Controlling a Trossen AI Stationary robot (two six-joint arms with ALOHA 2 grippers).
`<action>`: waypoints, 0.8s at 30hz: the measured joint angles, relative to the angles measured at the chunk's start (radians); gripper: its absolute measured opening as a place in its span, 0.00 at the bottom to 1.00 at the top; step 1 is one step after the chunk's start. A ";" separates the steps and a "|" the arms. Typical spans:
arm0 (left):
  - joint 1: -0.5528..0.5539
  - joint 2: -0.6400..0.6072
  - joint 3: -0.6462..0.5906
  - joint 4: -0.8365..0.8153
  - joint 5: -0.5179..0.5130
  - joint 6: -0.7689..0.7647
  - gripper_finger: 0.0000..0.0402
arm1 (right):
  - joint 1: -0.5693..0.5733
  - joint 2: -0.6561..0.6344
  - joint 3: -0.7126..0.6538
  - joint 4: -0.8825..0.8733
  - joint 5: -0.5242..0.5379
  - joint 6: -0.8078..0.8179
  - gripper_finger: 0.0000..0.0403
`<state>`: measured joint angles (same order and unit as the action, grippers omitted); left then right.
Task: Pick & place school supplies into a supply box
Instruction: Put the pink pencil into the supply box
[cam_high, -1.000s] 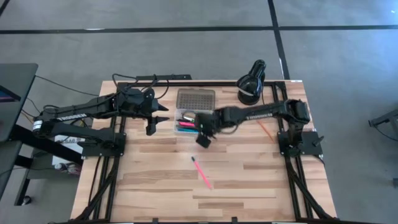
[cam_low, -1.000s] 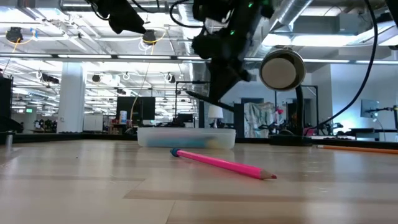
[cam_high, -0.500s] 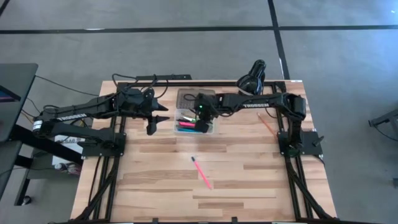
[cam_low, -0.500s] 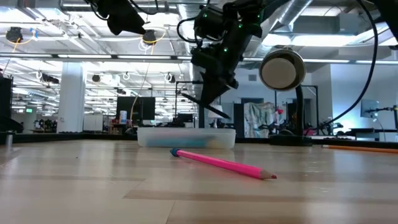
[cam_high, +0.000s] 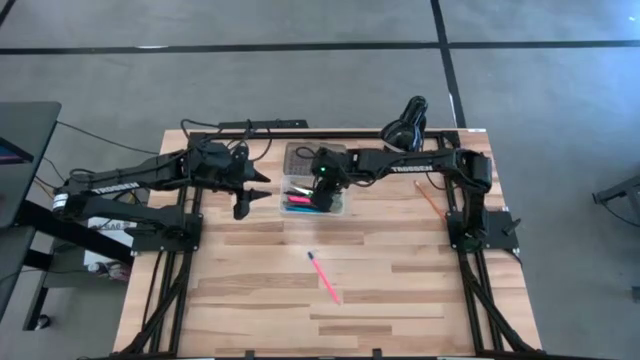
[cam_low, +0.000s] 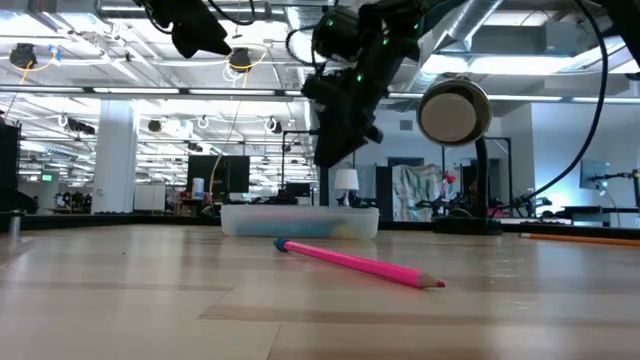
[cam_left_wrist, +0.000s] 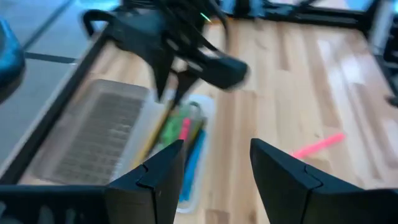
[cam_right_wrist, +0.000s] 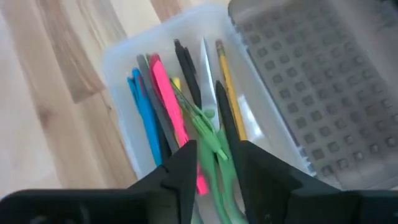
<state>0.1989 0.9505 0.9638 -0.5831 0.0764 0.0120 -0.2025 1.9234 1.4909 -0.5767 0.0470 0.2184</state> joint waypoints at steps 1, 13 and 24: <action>-0.007 0.005 0.000 -0.007 0.020 0.010 0.44 | 0.006 -0.016 0.000 -0.002 0.000 0.010 0.29; -0.139 0.216 0.000 0.058 0.083 0.110 0.44 | 0.147 -0.266 0.000 -0.208 0.048 0.095 0.32; -0.242 0.501 0.000 0.283 0.137 0.246 0.44 | 0.414 -0.372 0.000 -0.663 0.290 0.594 0.31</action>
<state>-0.0435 1.4519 0.9638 -0.2998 0.2131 0.2577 0.2114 1.5511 1.4910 -1.2399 0.3365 0.8121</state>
